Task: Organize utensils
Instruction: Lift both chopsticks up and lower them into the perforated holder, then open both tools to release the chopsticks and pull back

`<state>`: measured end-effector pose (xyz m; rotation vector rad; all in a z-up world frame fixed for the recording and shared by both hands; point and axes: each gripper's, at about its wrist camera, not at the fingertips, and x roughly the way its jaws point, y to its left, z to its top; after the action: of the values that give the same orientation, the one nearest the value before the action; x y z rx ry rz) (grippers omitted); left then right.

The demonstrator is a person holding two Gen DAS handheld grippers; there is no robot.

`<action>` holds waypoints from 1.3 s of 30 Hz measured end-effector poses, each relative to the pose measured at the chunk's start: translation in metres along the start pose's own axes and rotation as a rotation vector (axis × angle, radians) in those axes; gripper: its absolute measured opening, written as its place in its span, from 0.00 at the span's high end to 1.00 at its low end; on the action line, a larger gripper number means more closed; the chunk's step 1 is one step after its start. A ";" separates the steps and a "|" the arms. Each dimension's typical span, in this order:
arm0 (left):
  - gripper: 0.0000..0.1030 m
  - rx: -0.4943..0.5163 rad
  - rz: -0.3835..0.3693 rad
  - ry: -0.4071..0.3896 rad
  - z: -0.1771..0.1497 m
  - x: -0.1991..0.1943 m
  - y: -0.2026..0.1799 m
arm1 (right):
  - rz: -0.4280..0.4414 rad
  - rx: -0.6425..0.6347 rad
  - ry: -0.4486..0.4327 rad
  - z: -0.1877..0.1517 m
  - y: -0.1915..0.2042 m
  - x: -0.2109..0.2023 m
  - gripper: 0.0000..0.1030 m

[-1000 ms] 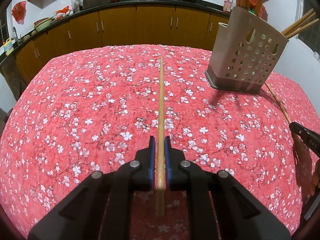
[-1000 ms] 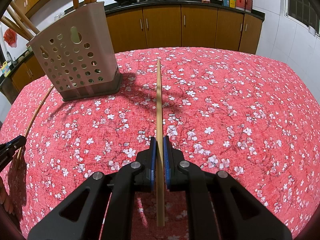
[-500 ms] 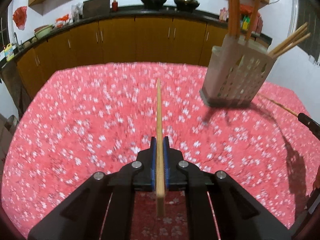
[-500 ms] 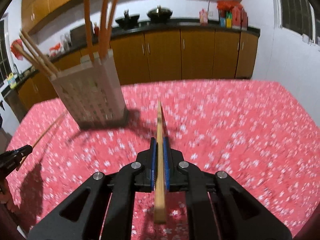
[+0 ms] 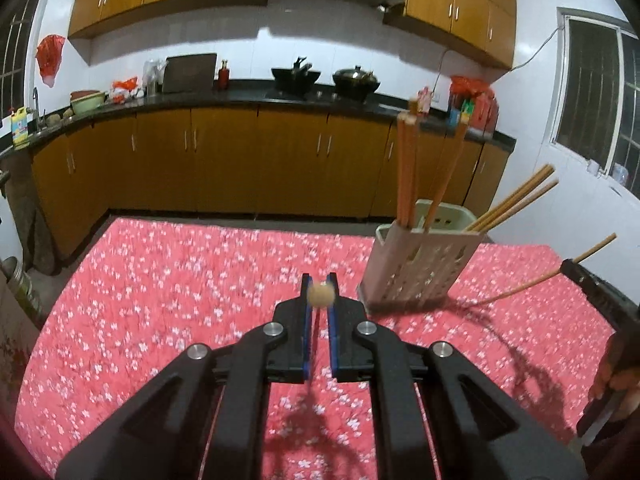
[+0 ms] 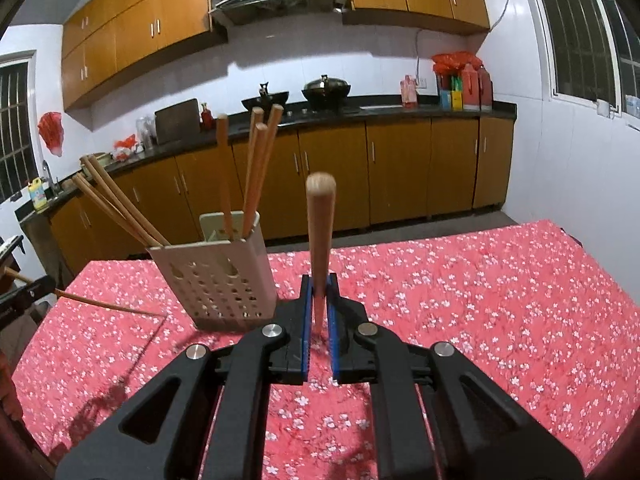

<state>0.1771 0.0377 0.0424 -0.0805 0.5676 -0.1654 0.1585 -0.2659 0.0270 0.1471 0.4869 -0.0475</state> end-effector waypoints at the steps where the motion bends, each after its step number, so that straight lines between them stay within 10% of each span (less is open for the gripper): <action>1: 0.92 0.002 -0.003 -0.005 0.001 -0.002 0.000 | 0.002 0.000 -0.004 0.001 0.001 -0.001 0.92; 22: 0.93 0.034 -0.234 -0.209 0.073 -0.051 -0.067 | 0.208 0.016 -0.291 0.073 0.037 -0.067 0.93; 39: 0.93 0.021 -0.135 -0.351 0.111 -0.026 -0.092 | 0.175 -0.016 -0.325 0.084 0.058 -0.027 0.93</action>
<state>0.2038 -0.0451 0.1607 -0.1246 0.2100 -0.2819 0.1782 -0.2214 0.1200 0.1621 0.1494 0.1024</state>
